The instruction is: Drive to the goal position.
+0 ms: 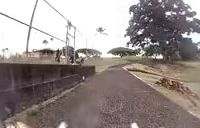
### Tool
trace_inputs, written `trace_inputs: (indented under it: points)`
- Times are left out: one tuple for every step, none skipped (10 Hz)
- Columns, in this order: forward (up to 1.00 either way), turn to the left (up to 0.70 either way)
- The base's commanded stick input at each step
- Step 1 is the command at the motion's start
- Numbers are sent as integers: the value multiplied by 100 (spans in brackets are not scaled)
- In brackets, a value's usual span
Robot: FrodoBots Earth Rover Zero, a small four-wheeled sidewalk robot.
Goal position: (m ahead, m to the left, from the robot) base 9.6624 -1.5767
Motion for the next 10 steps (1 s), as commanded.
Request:
trace_inputs:
  points:
    - [85,-25]
    - [85,0]
    - [85,0]
    - [85,0]
    - [85,0]
    - [85,0]
    - [85,0]
    - [85,0]
    - [85,0]
    - [85,0]
